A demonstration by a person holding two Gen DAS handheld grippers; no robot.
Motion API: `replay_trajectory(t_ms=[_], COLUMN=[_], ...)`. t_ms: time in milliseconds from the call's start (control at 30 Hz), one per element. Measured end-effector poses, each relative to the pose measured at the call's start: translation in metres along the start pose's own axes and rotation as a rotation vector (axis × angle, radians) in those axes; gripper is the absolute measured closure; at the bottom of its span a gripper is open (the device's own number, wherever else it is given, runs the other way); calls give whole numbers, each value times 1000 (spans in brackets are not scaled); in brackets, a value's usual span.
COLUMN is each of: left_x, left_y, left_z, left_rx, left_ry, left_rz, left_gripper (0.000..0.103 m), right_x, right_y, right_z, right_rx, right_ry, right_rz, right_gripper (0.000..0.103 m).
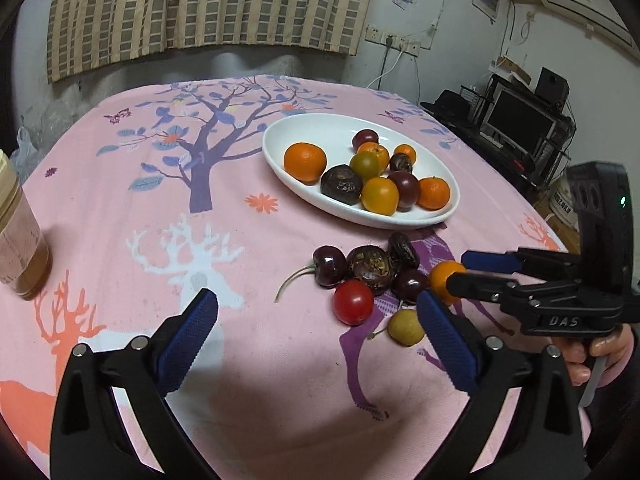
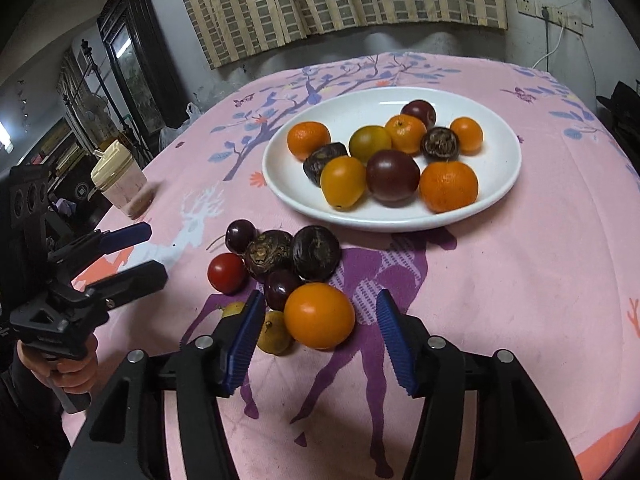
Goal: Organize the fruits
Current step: 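Grasp an orange with the right gripper while the left gripper grasps a small yellow fruit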
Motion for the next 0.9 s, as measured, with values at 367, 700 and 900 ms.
replay_trajectory(t_ms=[367,700,900], left_x=[4,-3,-24], left_y=[-1,-9,-15], left_z=[-7,-50,-71], left_rx=[-24,-241,-338], left_ry=[3,-95,-122], left_rz=[-14,2,67], left_gripper=[5,31,54], right_x=[-9,9,11], right_y=[-2,9,10], right_z=[0,-14,-16], right_rx=[5,-95,-103], right_ry=[5,45,30], right_rz=[15,-38,-37], right_gripper=[63,63,63])
Point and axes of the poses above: each gripper's, at about its wrist camera, not at the fingertips, and x roughly against the way its jaws point, z to its left, y to its top, the point moved 1 cm from there along -x, roughly the way its jaws point, and after that the axes turned 9 degrees about -x, right-handed, at the moved point
